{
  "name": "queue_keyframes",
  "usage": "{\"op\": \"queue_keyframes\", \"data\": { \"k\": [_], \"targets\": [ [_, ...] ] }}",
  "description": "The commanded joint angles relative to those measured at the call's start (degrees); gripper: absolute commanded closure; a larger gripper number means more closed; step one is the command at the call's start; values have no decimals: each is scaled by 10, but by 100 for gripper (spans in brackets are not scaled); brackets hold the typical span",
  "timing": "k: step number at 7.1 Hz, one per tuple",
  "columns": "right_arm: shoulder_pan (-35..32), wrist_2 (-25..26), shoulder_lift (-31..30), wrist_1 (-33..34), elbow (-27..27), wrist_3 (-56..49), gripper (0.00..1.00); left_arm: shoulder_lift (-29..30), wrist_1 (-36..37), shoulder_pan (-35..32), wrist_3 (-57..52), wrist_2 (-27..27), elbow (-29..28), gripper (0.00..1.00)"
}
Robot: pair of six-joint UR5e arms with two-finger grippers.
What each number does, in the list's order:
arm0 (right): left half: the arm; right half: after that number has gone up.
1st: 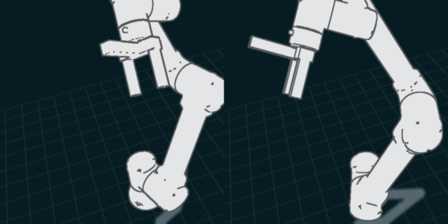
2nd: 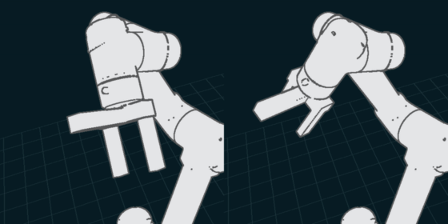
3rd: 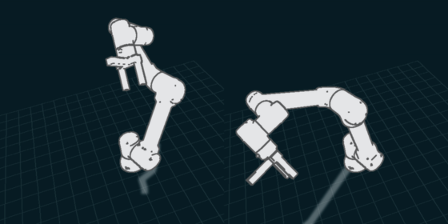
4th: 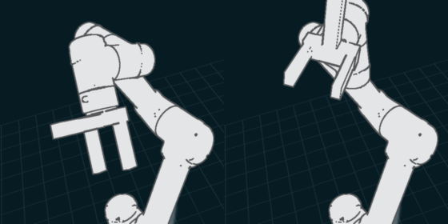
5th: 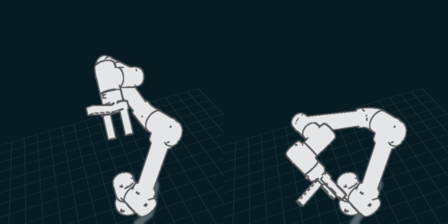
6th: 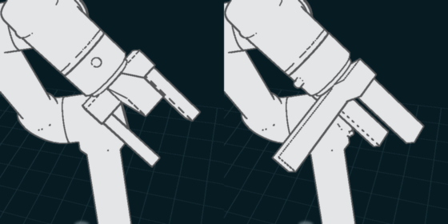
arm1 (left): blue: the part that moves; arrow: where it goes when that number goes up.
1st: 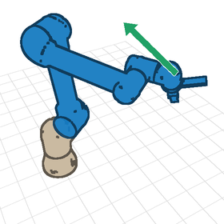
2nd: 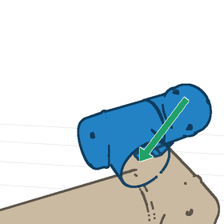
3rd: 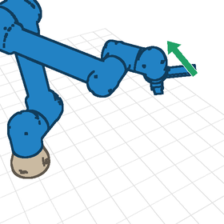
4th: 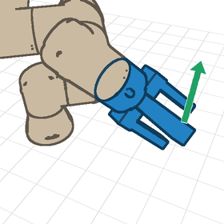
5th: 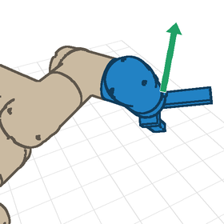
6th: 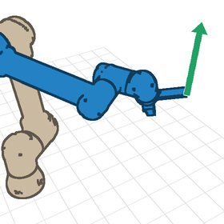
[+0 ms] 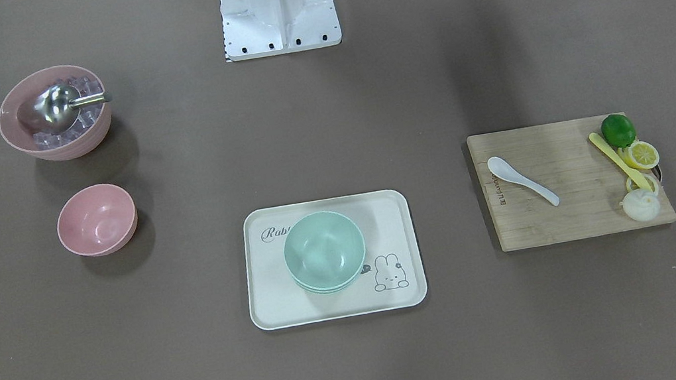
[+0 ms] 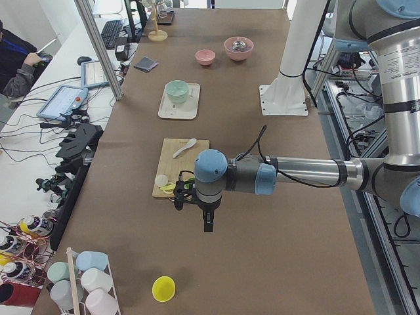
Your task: Stack pink bowl on green and place spoon
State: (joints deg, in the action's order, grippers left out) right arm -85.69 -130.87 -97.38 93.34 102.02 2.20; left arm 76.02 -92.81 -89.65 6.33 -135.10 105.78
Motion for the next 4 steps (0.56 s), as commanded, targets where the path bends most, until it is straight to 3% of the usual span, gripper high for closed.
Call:
{"op": "queue_keyframes", "data": {
  "k": [1,4],
  "targets": [
    [0,0,0,0,0,0,0,0,0,3,0,0,0,2],
    [-1,-3,-1,0,28,1,0,23,-1,3,-1,2,10,2]
  ]
}}
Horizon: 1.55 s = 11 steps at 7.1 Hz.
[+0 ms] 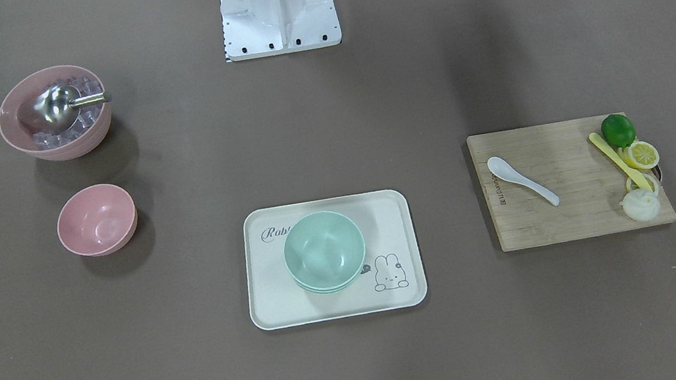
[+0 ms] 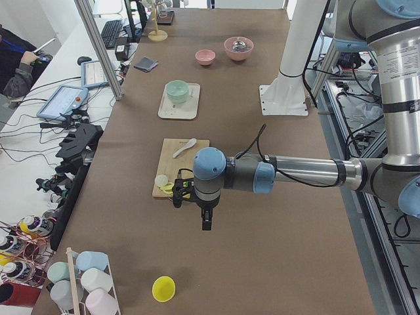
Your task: Stack pink bowl on green and place spoon
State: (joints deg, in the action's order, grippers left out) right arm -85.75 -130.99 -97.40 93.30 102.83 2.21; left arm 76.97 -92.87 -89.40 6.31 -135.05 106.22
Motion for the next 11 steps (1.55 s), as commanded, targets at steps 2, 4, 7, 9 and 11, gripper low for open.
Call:
{"op": "queue_keyframes", "data": {
  "k": [2,4,7,9,11],
  "targets": [
    [0,-45,0,-10,70,0,0,37,1,0,1,4,6,2],
    [1,-49,-1,-149,68,16,0,78,-4,0,4,-1,8,2],
    [54,-57,61,-182,51,45,1,128,-93,0,-1,0,-19,2],
    [144,-38,81,-182,47,133,0,101,-216,2,17,-12,-31,2],
    [237,37,120,-185,40,252,0,105,-231,25,47,-44,-37,2]
  ]
}}
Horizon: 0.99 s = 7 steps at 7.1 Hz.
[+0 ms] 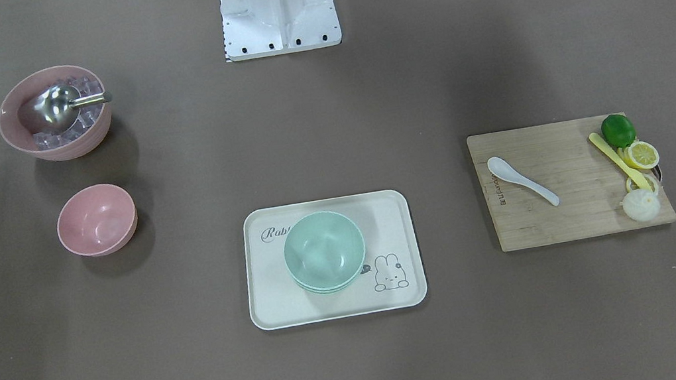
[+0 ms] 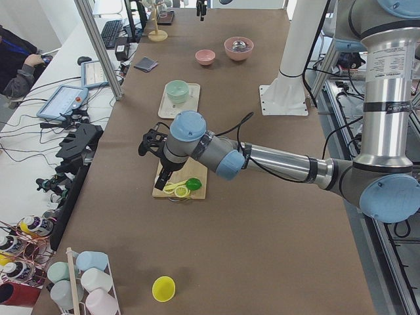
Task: Stack pink bowl on green and place spoon
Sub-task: 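Reach the right gripper to the pink bowl and grasp its rim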
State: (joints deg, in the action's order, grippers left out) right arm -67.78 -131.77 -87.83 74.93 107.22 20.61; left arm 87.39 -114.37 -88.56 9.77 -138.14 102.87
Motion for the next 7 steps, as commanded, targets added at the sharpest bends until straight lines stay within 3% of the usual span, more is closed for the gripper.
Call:
{"op": "queue_keyframes", "data": {
  "k": [1,2,3,4,6,7],
  "targets": [
    [96,78,52,-22,-23,130,0,2,-16,20,12,-13,-3,2],
    [133,121,55,-64,-46,174,1,1,-16,20,13,-14,-1,2],
    [160,144,50,-121,-80,220,10,1,-16,20,14,-13,-2,2],
    [184,162,48,-165,-98,266,25,1,-16,20,13,-13,-3,2],
    [197,172,46,-171,-102,292,58,0,-16,20,13,-13,-3,2],
    [200,173,42,-171,-103,291,61,0,-16,20,13,-14,-3,2]
  ]
}}
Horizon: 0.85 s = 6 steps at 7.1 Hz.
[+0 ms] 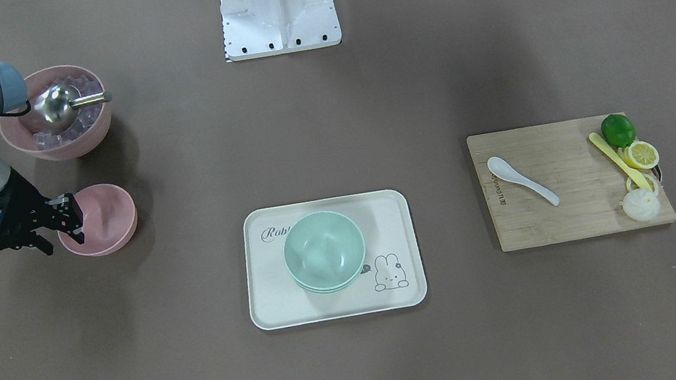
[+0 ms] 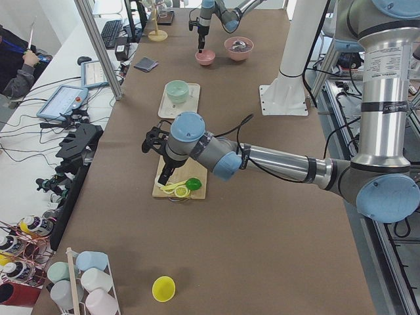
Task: Stack pink bowl on green and place spoon
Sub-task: 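Reach the right gripper to the pink bowl and grasp its rim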
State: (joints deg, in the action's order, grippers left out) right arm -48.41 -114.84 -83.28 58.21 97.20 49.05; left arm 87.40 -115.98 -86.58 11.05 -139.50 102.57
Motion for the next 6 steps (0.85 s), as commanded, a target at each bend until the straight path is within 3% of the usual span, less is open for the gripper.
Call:
{"op": "queue_keyframes", "data": {
  "k": [1,3,6],
  "targets": [
    [5,4,-7,-4,-2,7,64,0,0,0,0,-1,0,2],
    [3,4,-9,-4,3,6,98,0,-2,0,2,-1,0,2],
    [-12,8,1,-4,7,6,100,0,-3,1,3,-1,0,2]
  ]
}}
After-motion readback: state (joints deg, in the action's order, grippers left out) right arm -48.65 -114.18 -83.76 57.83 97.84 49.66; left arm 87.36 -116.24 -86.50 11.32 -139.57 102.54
